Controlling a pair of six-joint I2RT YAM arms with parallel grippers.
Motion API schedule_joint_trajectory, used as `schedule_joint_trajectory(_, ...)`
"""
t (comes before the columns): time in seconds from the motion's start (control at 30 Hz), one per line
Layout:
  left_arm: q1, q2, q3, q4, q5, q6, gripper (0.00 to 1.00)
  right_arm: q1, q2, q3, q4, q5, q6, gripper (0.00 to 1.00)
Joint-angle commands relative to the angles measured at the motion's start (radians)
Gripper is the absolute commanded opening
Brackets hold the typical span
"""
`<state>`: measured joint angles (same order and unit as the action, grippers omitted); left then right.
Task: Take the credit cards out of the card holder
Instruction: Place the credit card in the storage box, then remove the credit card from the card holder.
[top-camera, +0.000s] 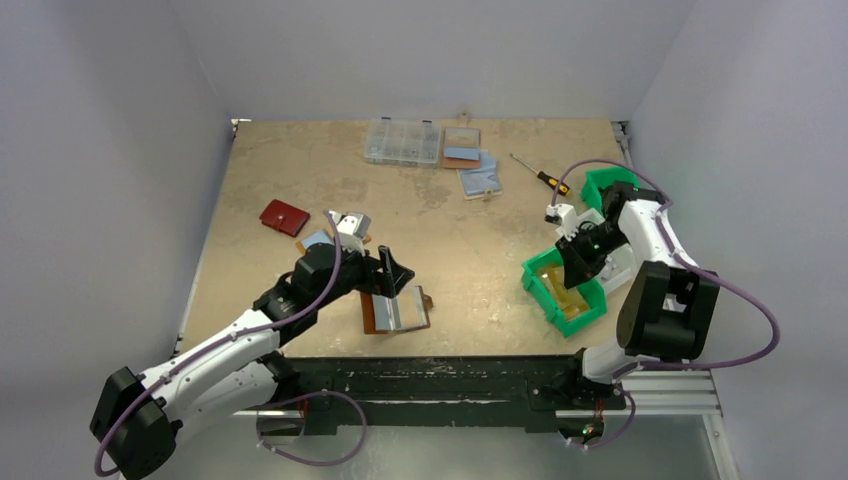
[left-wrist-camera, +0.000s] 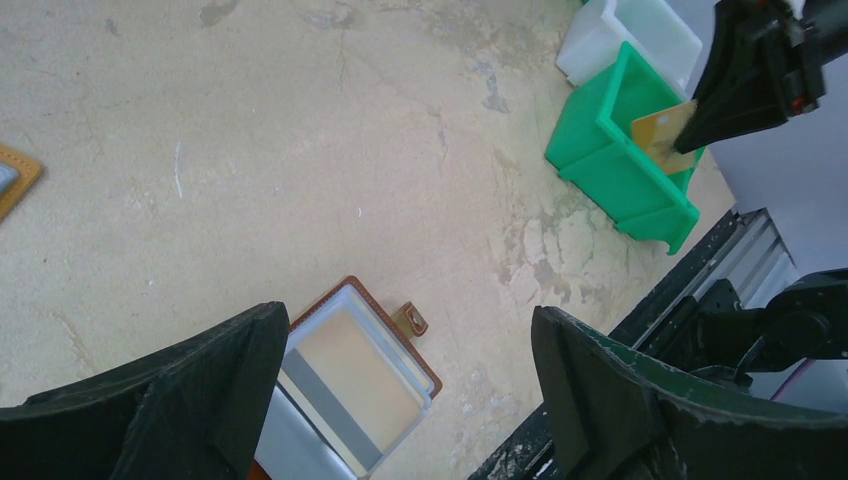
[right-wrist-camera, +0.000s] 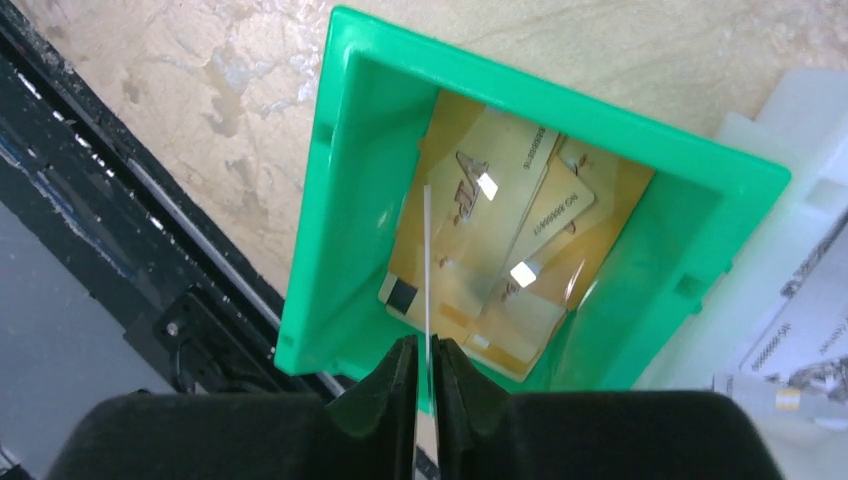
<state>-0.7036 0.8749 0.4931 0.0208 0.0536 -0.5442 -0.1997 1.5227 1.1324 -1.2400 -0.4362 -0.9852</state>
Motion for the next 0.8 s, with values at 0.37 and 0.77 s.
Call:
schedule_joint_trajectory(0.37, -0.004, -0.104, -0.066, 0.113, 0.046, -0.221, 1.00, 0.019, -0.185, 0.086, 0.208, 0.098, 0.157, 0.40)
schedule_joint_trajectory(0.77, -0.004, -0.116, -0.131, 0.160, 0.107, -0.404, 0.96, 0.076, -0.380, -0.029, 0.182, -0.653, -0.113, 0.92)
